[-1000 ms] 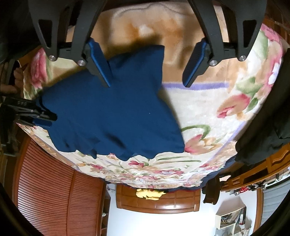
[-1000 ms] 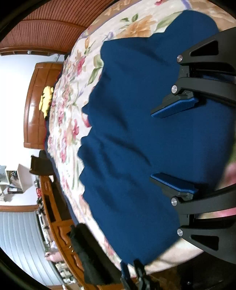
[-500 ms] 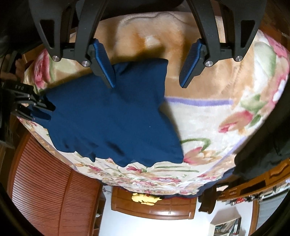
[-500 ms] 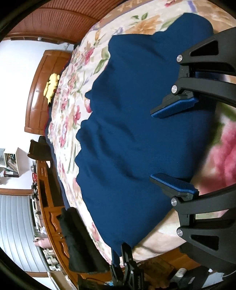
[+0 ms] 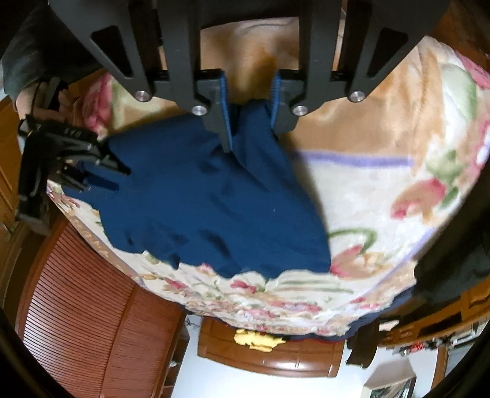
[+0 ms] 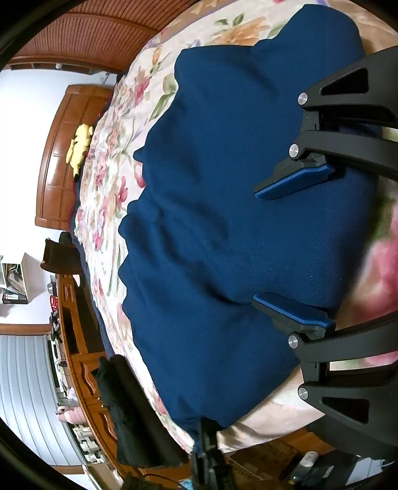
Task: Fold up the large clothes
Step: 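Grasp the jacket edge with the left gripper and fold it over the other half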
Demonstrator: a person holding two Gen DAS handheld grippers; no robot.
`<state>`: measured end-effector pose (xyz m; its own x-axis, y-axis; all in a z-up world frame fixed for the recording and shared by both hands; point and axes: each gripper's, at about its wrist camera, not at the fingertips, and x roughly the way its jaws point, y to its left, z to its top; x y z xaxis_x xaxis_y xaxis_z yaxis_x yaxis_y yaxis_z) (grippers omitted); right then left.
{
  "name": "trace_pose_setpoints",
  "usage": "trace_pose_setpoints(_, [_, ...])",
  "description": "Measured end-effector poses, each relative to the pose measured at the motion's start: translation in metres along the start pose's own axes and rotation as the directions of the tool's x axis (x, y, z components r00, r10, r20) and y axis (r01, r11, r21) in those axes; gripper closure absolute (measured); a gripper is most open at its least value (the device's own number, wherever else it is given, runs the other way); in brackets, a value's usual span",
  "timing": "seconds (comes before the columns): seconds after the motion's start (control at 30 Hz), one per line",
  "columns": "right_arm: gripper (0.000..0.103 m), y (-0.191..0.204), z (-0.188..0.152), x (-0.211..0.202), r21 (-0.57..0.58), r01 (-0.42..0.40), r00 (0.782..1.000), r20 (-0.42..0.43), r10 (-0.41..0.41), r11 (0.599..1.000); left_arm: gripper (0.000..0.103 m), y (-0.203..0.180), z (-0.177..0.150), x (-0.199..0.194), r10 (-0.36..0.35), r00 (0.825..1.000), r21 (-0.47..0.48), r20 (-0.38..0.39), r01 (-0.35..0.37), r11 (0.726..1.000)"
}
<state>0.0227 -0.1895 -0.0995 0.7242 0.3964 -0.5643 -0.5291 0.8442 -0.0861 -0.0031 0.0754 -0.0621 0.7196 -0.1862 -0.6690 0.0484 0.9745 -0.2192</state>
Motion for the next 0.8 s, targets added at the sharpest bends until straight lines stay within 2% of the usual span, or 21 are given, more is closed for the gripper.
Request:
trace_pose_setpoints(0.33, [0.037,-0.006,-0.002,-0.005,0.008,-0.021,1.000,0.002,0.021,1.000,0.089,-0.048,0.048,-0.029,0.016,0.994,0.100,0.112,-0.027,0.995])
trace_pose_setpoints(0.6, [0.037,-0.040,-0.012,-0.035,0.075,-0.051,0.998,0.044,0.048,0.996,0.090,-0.112,0.086,-0.031,-0.027,0.989,0.212,0.147,-0.005,0.977])
trace_pose_setpoints(0.8, [0.037,-0.093,-0.029,-0.069,0.178,0.057,0.995,0.076,-0.071,0.982,0.091,-0.175,0.097,-0.017,-0.077,0.989,0.309,0.123,0.036,0.950])
